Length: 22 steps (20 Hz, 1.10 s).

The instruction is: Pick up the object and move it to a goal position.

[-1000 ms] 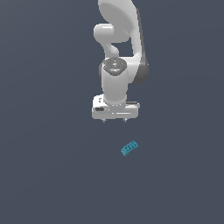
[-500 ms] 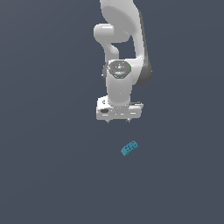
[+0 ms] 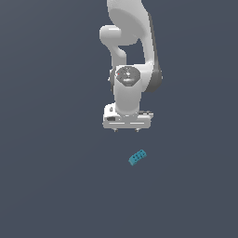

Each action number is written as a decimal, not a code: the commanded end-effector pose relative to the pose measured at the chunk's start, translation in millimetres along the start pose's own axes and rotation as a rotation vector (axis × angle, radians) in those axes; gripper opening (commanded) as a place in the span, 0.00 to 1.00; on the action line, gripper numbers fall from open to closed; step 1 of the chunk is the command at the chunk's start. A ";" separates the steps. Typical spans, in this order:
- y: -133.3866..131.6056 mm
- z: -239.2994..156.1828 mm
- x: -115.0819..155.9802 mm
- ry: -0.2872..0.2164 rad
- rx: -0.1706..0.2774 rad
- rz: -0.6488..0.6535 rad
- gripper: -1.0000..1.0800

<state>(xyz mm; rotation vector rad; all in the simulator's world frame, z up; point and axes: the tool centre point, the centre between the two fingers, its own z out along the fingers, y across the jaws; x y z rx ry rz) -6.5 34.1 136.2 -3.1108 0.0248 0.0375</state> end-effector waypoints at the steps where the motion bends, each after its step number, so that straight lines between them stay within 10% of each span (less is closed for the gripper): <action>1: -1.7 1.8 3.2 0.000 0.000 0.032 0.96; 22: -28.0 30.9 48.2 0.011 -0.005 0.511 0.96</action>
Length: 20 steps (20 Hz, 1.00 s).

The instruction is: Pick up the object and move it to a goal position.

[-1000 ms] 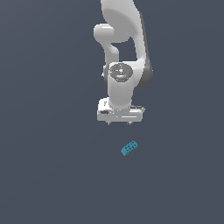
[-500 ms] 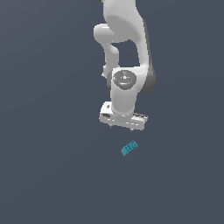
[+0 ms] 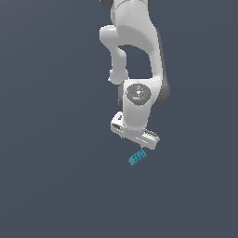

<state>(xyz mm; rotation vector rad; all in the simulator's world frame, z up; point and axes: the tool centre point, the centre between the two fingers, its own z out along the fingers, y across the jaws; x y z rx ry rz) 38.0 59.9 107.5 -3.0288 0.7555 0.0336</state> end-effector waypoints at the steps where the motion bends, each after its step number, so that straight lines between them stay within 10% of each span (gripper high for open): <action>1: -5.9 4.1 3.1 0.002 -0.001 0.063 0.96; 20: -44.6 31.8 18.2 0.025 -0.007 0.452 0.96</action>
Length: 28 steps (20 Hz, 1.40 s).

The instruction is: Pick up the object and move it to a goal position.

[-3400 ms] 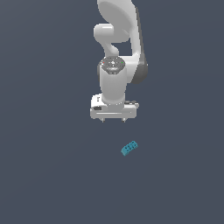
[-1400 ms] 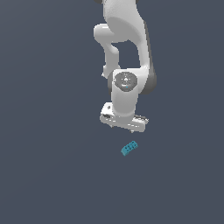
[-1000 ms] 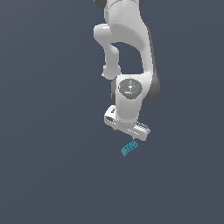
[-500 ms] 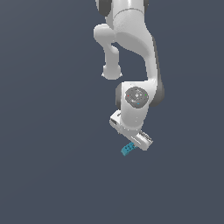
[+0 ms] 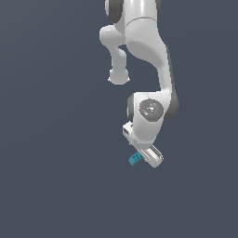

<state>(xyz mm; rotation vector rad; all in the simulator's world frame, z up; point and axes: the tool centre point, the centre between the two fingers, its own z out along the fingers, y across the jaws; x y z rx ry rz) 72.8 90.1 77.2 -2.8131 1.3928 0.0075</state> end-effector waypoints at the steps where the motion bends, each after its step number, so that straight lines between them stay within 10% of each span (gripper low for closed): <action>1: -3.2 2.1 -0.3 0.002 0.000 0.032 0.96; 28: -7.3 55.1 -0.8 0.005 0.000 0.070 0.96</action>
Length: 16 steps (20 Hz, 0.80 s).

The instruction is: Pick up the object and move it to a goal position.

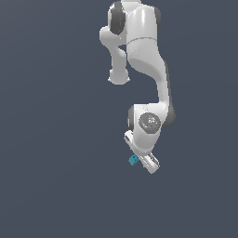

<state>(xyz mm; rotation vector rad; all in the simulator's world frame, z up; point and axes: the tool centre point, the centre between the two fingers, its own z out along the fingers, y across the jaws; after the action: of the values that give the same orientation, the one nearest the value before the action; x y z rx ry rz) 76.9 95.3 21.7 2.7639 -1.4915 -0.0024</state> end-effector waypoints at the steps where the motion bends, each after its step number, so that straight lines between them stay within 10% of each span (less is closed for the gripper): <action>1: -0.9 -0.4 0.4 0.001 0.002 0.000 0.00; 16: 2.7 -5.7 2.8 0.001 0.001 0.000 0.00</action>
<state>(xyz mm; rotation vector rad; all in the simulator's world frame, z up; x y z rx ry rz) 76.1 93.4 24.1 2.7641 -1.4904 -0.0033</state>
